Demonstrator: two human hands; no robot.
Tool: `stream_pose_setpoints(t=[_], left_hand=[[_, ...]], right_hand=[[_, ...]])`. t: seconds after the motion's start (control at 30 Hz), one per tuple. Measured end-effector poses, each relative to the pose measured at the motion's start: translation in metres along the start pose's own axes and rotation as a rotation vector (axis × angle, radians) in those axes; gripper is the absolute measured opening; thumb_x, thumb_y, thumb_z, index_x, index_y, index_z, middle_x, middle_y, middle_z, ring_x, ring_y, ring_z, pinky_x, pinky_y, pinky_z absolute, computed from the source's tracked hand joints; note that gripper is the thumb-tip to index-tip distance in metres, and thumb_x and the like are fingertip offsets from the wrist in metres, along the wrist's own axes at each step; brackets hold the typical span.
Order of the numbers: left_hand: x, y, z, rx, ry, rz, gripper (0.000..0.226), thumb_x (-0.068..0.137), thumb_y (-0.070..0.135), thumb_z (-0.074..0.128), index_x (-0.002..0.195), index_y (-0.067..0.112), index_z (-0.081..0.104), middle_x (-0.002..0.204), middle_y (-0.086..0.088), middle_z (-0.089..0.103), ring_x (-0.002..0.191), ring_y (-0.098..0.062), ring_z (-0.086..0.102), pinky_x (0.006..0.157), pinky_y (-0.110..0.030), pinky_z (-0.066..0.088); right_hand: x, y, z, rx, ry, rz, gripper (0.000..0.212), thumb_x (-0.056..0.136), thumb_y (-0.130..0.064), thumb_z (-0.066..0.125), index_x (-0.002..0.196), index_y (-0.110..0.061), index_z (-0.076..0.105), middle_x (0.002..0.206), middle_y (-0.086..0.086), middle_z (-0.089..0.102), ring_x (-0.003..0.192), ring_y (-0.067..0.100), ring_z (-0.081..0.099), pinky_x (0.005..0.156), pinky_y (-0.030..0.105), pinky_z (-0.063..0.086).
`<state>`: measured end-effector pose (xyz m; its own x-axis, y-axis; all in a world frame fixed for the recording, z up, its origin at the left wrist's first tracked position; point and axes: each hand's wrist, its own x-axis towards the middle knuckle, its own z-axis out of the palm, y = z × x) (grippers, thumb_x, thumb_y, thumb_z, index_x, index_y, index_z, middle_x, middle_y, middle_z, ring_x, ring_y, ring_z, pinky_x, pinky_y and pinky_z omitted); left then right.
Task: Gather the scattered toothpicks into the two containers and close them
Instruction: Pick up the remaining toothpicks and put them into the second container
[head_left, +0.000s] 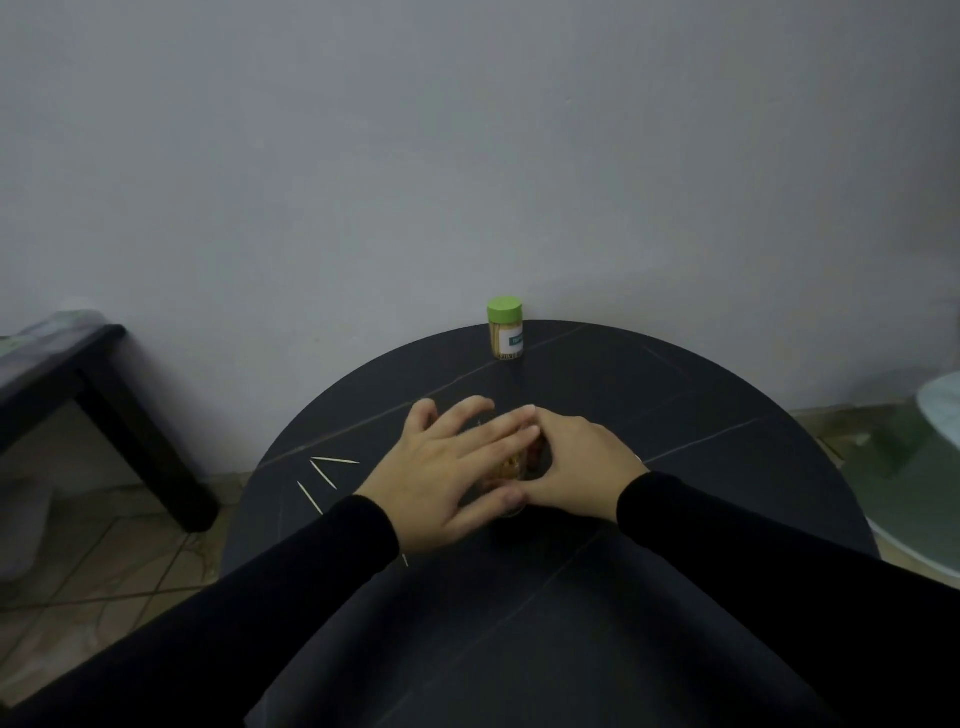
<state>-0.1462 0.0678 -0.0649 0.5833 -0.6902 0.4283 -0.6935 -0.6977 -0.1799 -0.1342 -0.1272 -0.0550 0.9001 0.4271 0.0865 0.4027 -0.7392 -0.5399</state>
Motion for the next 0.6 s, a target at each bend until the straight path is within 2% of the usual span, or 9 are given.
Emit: stream_pose_setpoints(t=[0.1,0.2,0.3,0.37,0.43,0.5,0.6], left_hand=[[0.001,-0.008,0.000,0.057,-0.005,-0.047,0.055,0.099,0.052,0.021,0.137,0.024,0.051,0.145,0.009,0.045,0.132,-0.022,0.038,0.090,-0.042,0.026],[-0.004,-0.017,0.003,0.034,-0.025,-0.097,0.055,0.099,0.053,0.021,0.131,0.027,0.056,0.141,0.011,0.050,0.131,-0.019,0.040,0.091,-0.040,0.024],[-0.007,-0.017,0.004,-0.115,0.045,-0.206,0.051,0.097,0.055,0.026,0.135,0.030,0.050,0.139,0.017,0.050,0.128,-0.012,0.040,0.092,-0.033,0.020],[-0.008,-0.015,0.003,-0.195,0.084,-0.318,0.060,0.094,0.063,0.022,0.140,0.031,0.043,0.139,0.017,0.048,0.128,-0.009,0.036,0.096,-0.033,0.019],[-0.010,-0.013,0.002,-0.244,0.043,-0.374,0.071,0.089,0.072,0.016,0.142,0.032,0.042,0.142,0.020,0.043,0.131,-0.007,0.030,0.100,-0.034,0.015],[-0.012,-0.010,0.004,-0.227,-0.023,-0.312,0.070,0.088,0.073,0.017,0.139,0.035,0.045,0.147,0.024,0.033,0.135,-0.007,0.027,0.099,-0.035,0.012],[-0.014,-0.004,0.003,-0.249,-0.059,-0.228,0.060,0.090,0.070,0.023,0.138,0.042,0.044,0.148,0.029,0.029,0.137,-0.002,0.021,0.098,-0.034,0.010]], right_hand=[[0.001,0.002,0.002,-0.005,0.024,0.003,0.054,0.071,-0.061,0.071,0.111,-0.030,0.052,0.102,-0.013,0.063,0.091,0.005,0.059,0.079,0.025,0.047],[0.000,0.002,0.004,-0.005,0.038,0.011,0.048,0.070,-0.066,0.068,0.094,-0.029,0.050,0.083,-0.013,0.061,0.073,0.001,0.057,0.065,0.020,0.040],[0.002,0.003,0.004,-0.004,0.032,0.015,0.051,0.068,-0.068,0.068,0.096,-0.029,0.051,0.084,-0.013,0.061,0.074,0.001,0.057,0.067,0.021,0.043],[0.003,0.004,0.004,-0.010,0.021,0.020,0.053,0.068,-0.068,0.068,0.098,-0.029,0.051,0.085,-0.013,0.061,0.075,0.001,0.057,0.068,0.022,0.045],[0.003,0.005,0.005,-0.009,0.020,0.016,0.052,0.068,-0.068,0.068,0.098,-0.029,0.051,0.084,-0.014,0.060,0.074,0.001,0.057,0.067,0.021,0.045],[0.003,0.005,0.005,-0.017,0.026,0.008,0.052,0.068,-0.068,0.068,0.097,-0.029,0.050,0.084,-0.014,0.060,0.075,0.001,0.057,0.067,0.021,0.045],[0.004,0.005,0.004,-0.030,0.019,0.014,0.053,0.067,-0.068,0.068,0.098,-0.028,0.050,0.088,-0.012,0.061,0.079,0.001,0.057,0.072,0.023,0.048]])
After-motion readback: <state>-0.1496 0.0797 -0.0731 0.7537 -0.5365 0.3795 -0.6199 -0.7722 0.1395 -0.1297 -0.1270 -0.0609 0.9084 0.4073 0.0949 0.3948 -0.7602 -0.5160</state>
